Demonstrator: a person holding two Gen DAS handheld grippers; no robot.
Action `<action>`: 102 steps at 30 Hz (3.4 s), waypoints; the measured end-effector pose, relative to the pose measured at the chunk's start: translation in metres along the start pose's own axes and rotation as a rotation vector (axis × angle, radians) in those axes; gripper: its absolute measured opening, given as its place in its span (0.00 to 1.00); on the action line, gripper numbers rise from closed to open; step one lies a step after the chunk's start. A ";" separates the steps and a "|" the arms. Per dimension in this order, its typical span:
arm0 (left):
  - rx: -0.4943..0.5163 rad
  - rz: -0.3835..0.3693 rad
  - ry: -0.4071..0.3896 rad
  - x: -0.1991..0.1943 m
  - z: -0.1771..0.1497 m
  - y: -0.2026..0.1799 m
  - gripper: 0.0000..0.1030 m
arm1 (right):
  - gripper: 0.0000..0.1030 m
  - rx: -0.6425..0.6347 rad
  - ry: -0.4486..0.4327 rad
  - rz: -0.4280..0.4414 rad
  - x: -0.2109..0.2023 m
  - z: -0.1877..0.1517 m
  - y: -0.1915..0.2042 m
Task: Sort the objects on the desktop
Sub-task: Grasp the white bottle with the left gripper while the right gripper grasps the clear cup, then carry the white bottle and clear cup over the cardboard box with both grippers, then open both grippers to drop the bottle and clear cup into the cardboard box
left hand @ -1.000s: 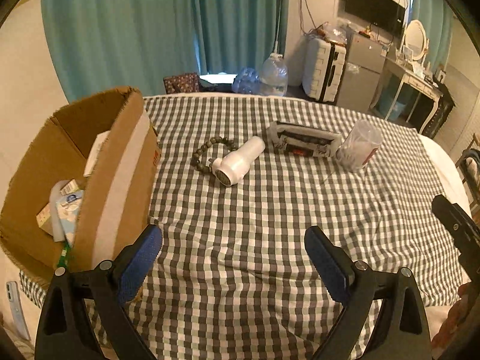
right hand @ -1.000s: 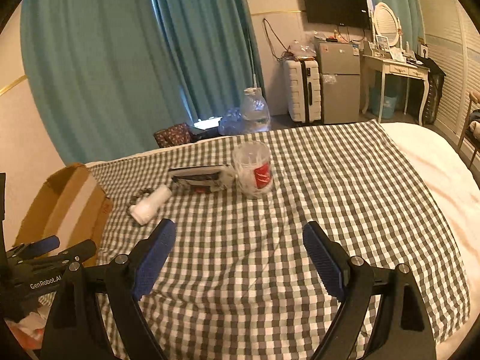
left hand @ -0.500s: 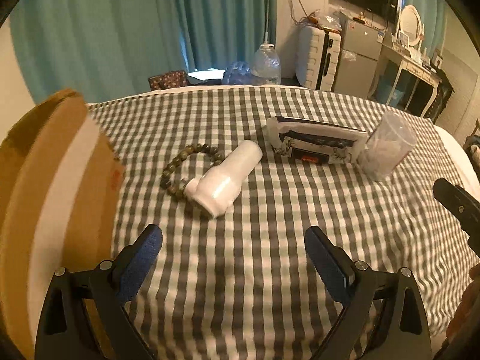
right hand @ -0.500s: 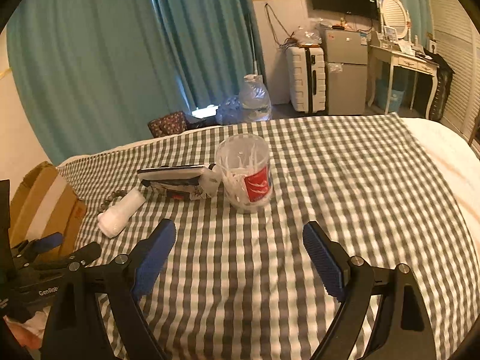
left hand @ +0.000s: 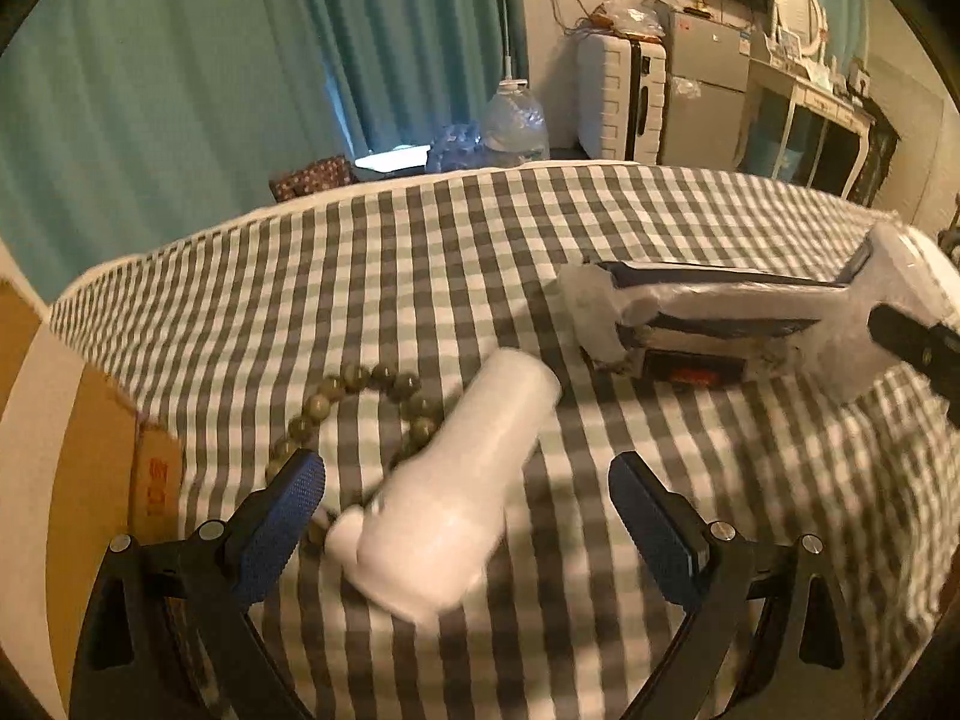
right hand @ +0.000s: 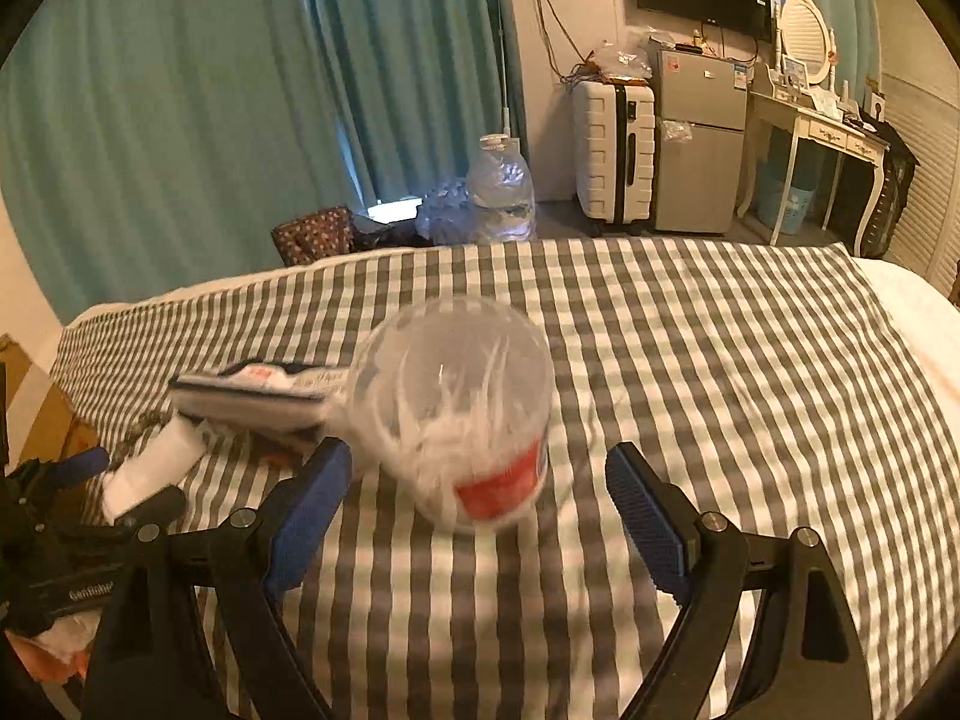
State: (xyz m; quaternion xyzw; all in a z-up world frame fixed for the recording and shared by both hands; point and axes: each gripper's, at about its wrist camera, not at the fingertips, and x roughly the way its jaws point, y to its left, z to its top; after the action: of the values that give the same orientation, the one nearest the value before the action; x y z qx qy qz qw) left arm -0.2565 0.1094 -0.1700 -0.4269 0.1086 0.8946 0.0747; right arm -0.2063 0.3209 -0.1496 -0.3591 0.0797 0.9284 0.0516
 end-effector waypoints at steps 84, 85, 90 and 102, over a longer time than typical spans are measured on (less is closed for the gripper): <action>-0.396 0.068 -0.002 -0.206 -0.103 0.254 0.42 | 0.60 -0.389 0.092 0.449 -0.155 -0.024 0.357; -0.399 0.067 0.000 -0.204 -0.105 0.255 0.42 | 0.60 -0.385 0.100 0.449 -0.150 -0.025 0.360; -0.405 0.051 -0.001 -0.194 -0.105 0.258 0.55 | 0.60 -0.345 0.128 0.489 -0.133 -0.017 0.364; -0.396 0.064 -0.003 -0.214 -0.099 0.245 0.86 | 0.69 -0.256 0.032 0.470 -0.169 0.007 0.327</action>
State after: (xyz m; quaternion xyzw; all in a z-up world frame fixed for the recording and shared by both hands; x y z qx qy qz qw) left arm -0.1045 -0.1610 -0.0311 -0.4284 -0.0560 0.9010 -0.0391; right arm -0.1366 -0.0054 0.0060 -0.3490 0.0436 0.9116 -0.2127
